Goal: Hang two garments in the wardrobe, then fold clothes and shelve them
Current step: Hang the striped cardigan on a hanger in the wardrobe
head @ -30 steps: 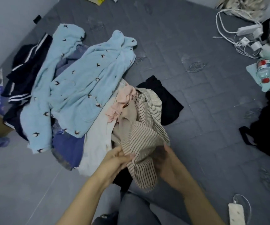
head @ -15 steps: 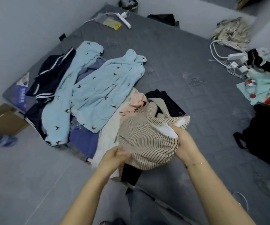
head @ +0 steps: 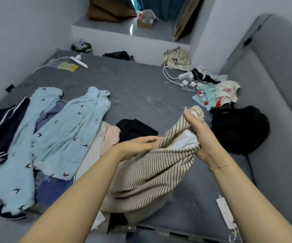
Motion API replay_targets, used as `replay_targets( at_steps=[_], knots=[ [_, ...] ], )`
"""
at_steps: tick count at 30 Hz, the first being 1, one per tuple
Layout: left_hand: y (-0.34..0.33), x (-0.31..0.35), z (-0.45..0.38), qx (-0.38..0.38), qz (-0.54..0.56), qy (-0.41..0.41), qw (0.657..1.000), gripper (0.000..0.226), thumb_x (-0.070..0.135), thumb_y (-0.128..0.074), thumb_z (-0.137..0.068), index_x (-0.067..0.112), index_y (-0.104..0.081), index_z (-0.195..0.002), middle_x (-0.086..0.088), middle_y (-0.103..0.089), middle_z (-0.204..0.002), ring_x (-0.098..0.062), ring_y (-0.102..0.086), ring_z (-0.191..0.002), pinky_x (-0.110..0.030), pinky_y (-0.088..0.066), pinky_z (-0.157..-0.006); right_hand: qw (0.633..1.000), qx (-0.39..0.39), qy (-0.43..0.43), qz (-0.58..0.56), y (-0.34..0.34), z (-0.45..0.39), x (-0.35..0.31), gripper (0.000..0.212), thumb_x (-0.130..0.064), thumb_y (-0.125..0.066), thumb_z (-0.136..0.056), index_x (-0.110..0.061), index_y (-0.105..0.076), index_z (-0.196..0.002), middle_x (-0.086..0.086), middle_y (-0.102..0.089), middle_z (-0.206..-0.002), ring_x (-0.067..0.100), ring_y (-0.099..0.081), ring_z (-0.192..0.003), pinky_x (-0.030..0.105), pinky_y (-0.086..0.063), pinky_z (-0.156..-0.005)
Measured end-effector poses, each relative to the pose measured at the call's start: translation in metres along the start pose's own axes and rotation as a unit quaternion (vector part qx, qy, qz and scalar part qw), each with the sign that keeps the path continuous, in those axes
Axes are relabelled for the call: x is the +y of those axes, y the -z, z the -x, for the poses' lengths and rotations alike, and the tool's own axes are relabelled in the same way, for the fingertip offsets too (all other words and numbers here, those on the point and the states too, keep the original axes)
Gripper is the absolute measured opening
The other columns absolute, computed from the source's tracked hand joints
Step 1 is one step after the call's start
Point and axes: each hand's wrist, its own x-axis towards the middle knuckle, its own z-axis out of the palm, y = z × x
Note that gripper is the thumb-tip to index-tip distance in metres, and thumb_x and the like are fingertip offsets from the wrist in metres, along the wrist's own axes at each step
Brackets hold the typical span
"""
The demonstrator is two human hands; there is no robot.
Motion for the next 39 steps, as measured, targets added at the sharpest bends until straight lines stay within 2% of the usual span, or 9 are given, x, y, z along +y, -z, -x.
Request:
replay_targets(
  at_steps=[5,9,13,17,22,26,29,32,39],
  knots=[
    [-0.024,-0.009,-0.019,-0.054,0.044,0.018,0.997,0.046,0.059,-0.058,-0.084,0.026,-0.066,-0.115,0.006,-0.066,-0.122,-0.009,-0.06,-0.114,-0.029,-0.045,-0.097,0.994,0.067,0.091,-0.011,0.016,-0.009,-0.035,0.019,-0.04,-0.072,-0.082,-0.022,-0.073,-0.077,0.003,-0.068,-0.075,0.018,-0.069,-0.074,0.036,-0.057,-0.074],
    [-0.016,0.014,-0.013,0.104,0.039,-0.062,0.992,0.049,0.057,-0.054,-0.087,0.017,-0.064,-0.114,0.007,-0.071,-0.113,-0.01,-0.065,-0.105,-0.022,-0.051,-0.086,0.989,0.091,0.113,0.005,0.024,-0.017,-0.051,0.019,-0.036,-0.069,-0.088,-0.017,-0.071,-0.084,0.002,-0.071,-0.077,0.016,-0.07,-0.074,0.034,-0.057,-0.072],
    [0.015,0.05,0.014,0.256,0.03,-0.158,0.953,0.042,0.056,-0.056,-0.084,0.024,-0.067,-0.109,0.008,-0.073,-0.107,-0.009,-0.067,-0.101,-0.029,-0.051,-0.09,0.969,0.12,0.135,0.17,0.018,-0.023,-0.063,0.073,-0.065,-0.065,-0.078,-0.012,-0.058,-0.128,0.005,-0.066,-0.123,0.022,-0.063,-0.113,0.045,-0.048,-0.102],
    [0.043,0.085,0.05,0.356,-0.026,-0.233,0.904,0.02,0.042,-0.056,-0.094,0.027,-0.065,-0.085,0.019,-0.069,-0.079,0.005,-0.063,-0.076,-0.012,-0.046,-0.069,0.927,0.1,0.199,0.302,-0.011,-0.038,-0.07,0.054,-0.06,-0.061,-0.085,-0.007,-0.057,-0.078,0.007,-0.058,-0.072,0.018,-0.056,-0.064,0.033,-0.046,-0.069],
    [0.077,0.14,0.109,0.451,-0.084,-0.308,0.833,0.017,0.029,-0.058,-0.096,0.019,-0.069,-0.104,0.013,-0.073,-0.096,-0.002,-0.065,-0.094,-0.016,-0.048,-0.081,0.884,0.07,0.264,0.38,-0.065,-0.061,-0.092,0.057,-0.043,-0.066,-0.087,-0.013,-0.04,-0.128,-0.008,-0.053,-0.107,0.02,-0.055,-0.105,0.029,-0.042,-0.079],
    [0.088,0.189,0.16,0.439,-0.133,-0.319,0.829,0.015,0.027,-0.059,-0.096,0.018,-0.071,-0.098,0.014,-0.072,-0.09,0.003,-0.063,-0.086,-0.013,-0.046,-0.078,0.832,-0.05,0.403,0.379,-0.119,-0.049,-0.109,0.084,-0.048,-0.069,-0.082,-0.04,-0.018,-0.149,-0.008,-0.034,-0.141,0.01,-0.038,-0.131,0.026,-0.033,-0.107],
    [0.085,0.214,0.2,0.408,-0.162,-0.289,0.851,0.027,0.032,-0.059,-0.096,0.01,-0.071,-0.103,-0.006,-0.074,-0.104,-0.016,-0.067,-0.105,-0.03,-0.052,-0.093,0.779,-0.224,0.413,0.415,-0.168,-0.03,-0.115,0.062,-0.058,-0.066,-0.08,-0.06,-0.034,-0.133,-0.036,-0.043,-0.136,-0.007,-0.036,-0.132,0.023,-0.031,-0.109],
    [0.087,0.22,0.242,0.436,-0.153,-0.262,0.847,0.037,0.039,-0.059,-0.094,0.005,-0.07,-0.105,-0.015,-0.071,-0.108,-0.027,-0.064,-0.111,-0.044,-0.049,-0.1,0.822,-0.309,0.374,0.299,-0.211,-0.017,-0.107,0.02,-0.039,-0.064,-0.088,-0.044,-0.061,-0.108,-0.032,-0.067,-0.101,-0.011,-0.06,-0.1,0.014,-0.044,-0.085],
    [0.089,0.155,0.346,0.576,-0.099,-0.197,0.787,0.078,0.077,-0.06,-0.073,0.001,-0.064,-0.091,-0.005,-0.065,-0.082,-0.014,-0.055,-0.073,-0.033,-0.041,-0.068,0.859,-0.411,0.291,0.092,-0.306,0.031,-0.084,0.023,-0.029,-0.05,-0.099,-0.025,-0.073,-0.102,-0.011,-0.073,-0.107,0.003,-0.066,-0.104,0.01,-0.047,-0.083]
  ],
)
